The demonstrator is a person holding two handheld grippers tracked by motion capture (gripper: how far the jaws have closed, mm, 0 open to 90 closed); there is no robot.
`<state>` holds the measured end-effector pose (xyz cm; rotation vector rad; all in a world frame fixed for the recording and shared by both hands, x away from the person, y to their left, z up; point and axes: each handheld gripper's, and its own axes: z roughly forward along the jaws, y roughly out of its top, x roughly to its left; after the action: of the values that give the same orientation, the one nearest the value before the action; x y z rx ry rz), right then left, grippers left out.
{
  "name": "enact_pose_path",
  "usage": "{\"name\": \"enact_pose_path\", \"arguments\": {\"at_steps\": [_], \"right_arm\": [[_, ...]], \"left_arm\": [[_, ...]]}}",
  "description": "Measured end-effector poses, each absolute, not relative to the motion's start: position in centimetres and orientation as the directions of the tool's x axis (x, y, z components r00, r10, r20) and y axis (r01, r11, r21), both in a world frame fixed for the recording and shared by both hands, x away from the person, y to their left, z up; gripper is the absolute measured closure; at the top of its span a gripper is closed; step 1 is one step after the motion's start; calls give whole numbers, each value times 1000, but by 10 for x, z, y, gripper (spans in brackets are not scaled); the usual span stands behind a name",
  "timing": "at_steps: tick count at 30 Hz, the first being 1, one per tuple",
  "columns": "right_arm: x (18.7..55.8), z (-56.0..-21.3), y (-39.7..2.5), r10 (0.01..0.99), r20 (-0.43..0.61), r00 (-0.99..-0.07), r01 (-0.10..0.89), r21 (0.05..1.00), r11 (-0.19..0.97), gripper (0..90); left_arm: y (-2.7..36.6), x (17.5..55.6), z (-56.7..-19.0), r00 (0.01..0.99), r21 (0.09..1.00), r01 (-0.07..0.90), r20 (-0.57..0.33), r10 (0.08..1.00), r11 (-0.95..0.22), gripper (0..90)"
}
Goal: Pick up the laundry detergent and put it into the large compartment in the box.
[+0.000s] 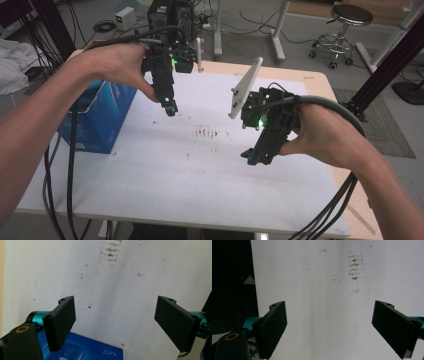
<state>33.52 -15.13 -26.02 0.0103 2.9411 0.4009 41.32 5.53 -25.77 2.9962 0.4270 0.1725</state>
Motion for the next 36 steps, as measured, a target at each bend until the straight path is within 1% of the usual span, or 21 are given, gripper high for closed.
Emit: {"name": "enact_pose_path", "arguments": {"at_steps": [10, 18, 36], "right_arm": [[332, -258, -157, 40, -176, -984, -8, 263, 965, 120], [330, -257, -161, 49, -174, -983, 2, 257, 966, 120], [328, -254, -159, 42, -179, -983, -5, 255, 967, 120]], "left_arm": [[40, 411, -279, 964, 100, 249, 72, 256, -963, 173], [45, 412, -276, 961, 126, 261, 62, 270, -957, 174], [42, 411, -280, 961, 107, 264, 53, 271, -958, 174]]}}
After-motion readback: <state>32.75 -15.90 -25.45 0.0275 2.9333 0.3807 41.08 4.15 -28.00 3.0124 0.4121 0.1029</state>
